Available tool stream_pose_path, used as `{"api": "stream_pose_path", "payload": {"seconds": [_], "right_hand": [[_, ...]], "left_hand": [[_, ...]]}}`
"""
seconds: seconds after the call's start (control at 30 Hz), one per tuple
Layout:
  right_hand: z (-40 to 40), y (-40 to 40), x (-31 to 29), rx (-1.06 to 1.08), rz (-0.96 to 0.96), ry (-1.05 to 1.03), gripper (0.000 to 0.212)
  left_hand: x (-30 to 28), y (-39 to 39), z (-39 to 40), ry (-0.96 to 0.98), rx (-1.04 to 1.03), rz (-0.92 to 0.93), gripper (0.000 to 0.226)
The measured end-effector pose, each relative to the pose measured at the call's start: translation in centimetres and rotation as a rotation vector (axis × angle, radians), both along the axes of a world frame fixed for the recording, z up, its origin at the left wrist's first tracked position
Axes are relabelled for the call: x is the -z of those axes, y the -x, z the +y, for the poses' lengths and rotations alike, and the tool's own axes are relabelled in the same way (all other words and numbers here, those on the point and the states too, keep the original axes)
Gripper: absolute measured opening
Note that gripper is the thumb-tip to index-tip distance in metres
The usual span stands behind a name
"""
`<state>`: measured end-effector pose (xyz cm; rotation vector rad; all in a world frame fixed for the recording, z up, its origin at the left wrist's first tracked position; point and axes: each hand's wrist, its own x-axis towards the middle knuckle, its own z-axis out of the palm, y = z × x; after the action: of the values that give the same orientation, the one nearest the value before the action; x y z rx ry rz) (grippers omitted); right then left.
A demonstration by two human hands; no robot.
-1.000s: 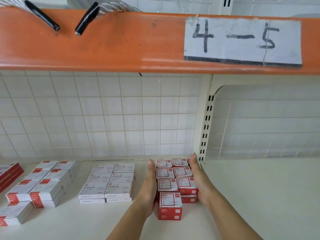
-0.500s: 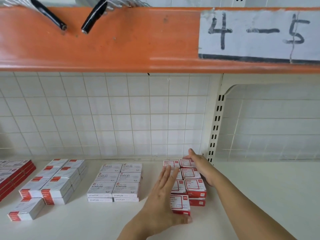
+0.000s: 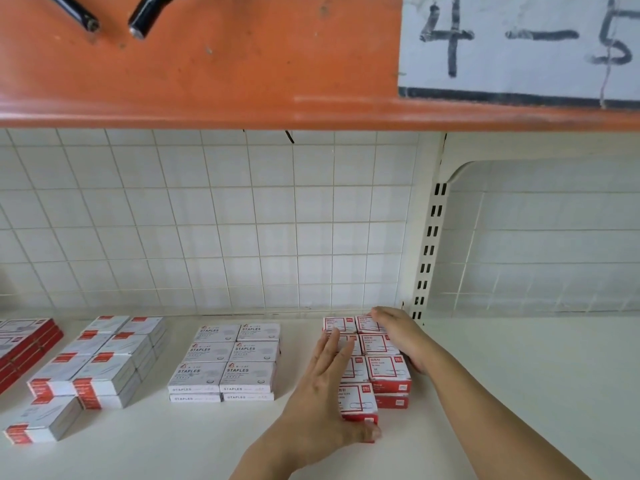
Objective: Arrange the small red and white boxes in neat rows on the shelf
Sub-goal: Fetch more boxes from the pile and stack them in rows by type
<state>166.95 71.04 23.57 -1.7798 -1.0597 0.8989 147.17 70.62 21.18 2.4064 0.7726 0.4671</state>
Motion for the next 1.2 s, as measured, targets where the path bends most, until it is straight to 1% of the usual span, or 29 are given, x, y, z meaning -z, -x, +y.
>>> {"api": "stream_pose_path", "payload": {"seconds": [0.13,0.23,0.3,0.33,0.4,0.5,0.53,0.57,0.6,0.63,0.7,0.73,0.8,0.83,0.87,0.97,1.1,1.13,1.2], "right_hand": [[-0.1,0.1,-0.2,-0.023,0.003,-0.002,0.033],[-0.2,0.0,-0.2,-0.034,0.01,0.014,0.035],[-0.4,0.0,0.0,-0.012,0.012,-0.015,0.038],[-0.7,0.0,0.2,0.022,0.015,-0.057,0.039],[-1.4,0.2,0.6,0.167,0.019,-0.172,0.04],[-4.1,0.5,0.7,0.434,-0.045,-0.403,0.021],[-5.3,0.8,0.6,0.466,-0.097,-0.464,0.021],[-6.7,1.2,0.6,0.459,-0.158,-0.497,0.023],[-8.2,1.8,0.6,0.415,-0.228,-0.502,0.026],[-9.5,2.5,0.7,0.347,-0.302,-0.475,0.028],[-11.5,4.4,1.1,0.197,-0.433,-0.339,0.029],[-12.2,5.2,1.4,0.132,-0.5,-0.274,0.029],[-13.0,6.6,1.8,0.068,-0.614,-0.207,0.029],[-13.2,7.1,1.9,0.057,-0.645,-0.188,0.028],[-13.3,7.5,2.0,0.056,-0.67,-0.17,0.027],[-13.2,8.1,2.2,0.076,-0.713,-0.135,0.032],[-13.1,8.3,2.4,0.071,-0.73,-0.142,0.032],[-13.1,8.3,2.5,0.061,-0.728,-0.152,0.03],[-13.2,8.3,2.5,0.033,-0.723,-0.183,0.028]], "left_hand": [[0.0,0.0,0.0,-0.014,-0.01,0.014,0.117],[0.1,0.1,0.1,-0.021,-0.014,0.02,0.116],[0.0,0.2,0.0,-0.043,-0.011,0.011,0.115],[-0.1,0.2,-0.1,-0.045,-0.01,-0.001,0.114],[-0.4,0.5,-0.1,-0.025,-0.015,-0.04,0.113],[-1.2,1.5,-0.2,0.008,-0.014,-0.077,0.114],[-1.4,1.8,-0.4,0.046,-0.029,-0.1,0.114],[-1.3,2.3,-0.6,0.141,-0.065,-0.157,0.112],[-1.4,2.6,-1.0,0.289,-0.115,-0.254,0.108],[-1.4,2.8,-1.4,0.457,-0.175,-0.378,0.102],[-1.2,3.1,-2.1,0.768,-0.248,-0.623,0.092],[-1.1,3.0,-2.5,0.883,-0.258,-0.719,0.088],[-0.7,2.7,-3.5,1.017,-0.254,-0.809,0.089],[-0.6,2.5,-4.0,1.036,-0.244,-0.837,0.091],[-0.6,2.3,-4.6,1.015,-0.246,-0.867,0.089],[0.0,2.0,-5.3,0.908,-0.275,-0.883,0.059],[0.5,1.2,-5.6,0.818,-0.292,-0.79,0.018],[0.4,1.1,-5.7,0.806,-0.295,-0.776,0.018],[0.6,1.1,-5.7,0.827,-0.284,-0.747,0.029]]}}
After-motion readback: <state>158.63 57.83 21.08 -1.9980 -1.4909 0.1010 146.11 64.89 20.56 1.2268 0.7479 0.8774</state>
